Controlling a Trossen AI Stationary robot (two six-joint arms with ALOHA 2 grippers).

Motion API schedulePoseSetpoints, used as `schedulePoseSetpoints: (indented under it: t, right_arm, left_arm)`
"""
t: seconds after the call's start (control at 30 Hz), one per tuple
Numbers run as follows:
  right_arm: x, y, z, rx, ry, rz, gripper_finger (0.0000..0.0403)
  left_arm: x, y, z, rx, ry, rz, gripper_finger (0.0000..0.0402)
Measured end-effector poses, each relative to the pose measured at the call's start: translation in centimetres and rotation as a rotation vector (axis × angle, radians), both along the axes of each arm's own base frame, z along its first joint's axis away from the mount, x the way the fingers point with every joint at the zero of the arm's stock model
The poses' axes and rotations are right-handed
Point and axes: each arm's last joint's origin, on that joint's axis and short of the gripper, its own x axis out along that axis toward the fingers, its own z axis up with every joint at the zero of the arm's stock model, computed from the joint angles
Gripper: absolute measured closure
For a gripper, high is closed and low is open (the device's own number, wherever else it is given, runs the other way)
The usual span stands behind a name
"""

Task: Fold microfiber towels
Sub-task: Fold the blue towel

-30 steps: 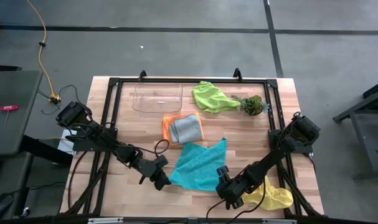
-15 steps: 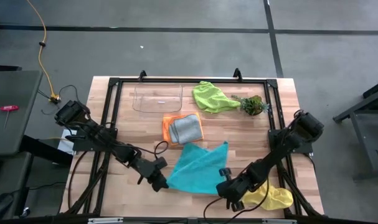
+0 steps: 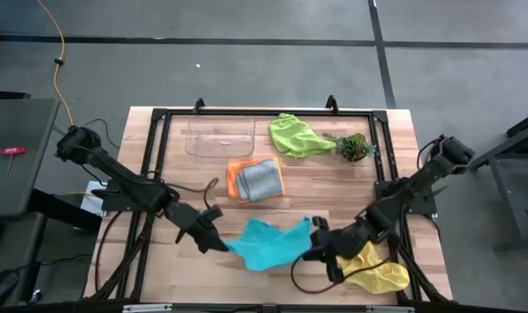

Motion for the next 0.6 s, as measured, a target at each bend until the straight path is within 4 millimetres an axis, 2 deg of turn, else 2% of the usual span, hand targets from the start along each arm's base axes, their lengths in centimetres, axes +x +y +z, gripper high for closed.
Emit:
schedulePoseSetpoints:
  t: [0.37, 0.6]
  right_arm:
    - [-1.8, -4.5, 5.9, -0.028, -0.276, -0.172, 0.0403]
    - [-2.4, -6.5, 8.1, -0.093, -0.408, -0.198, 0.0403]
  left_arm:
    - [-2.9, 3.5, 5.5, 0.012, -0.246, 0.146, 0.0401]
    - [-4.9, 5.4, 6.6, 0.135, -0.287, 0.206, 0.0401]
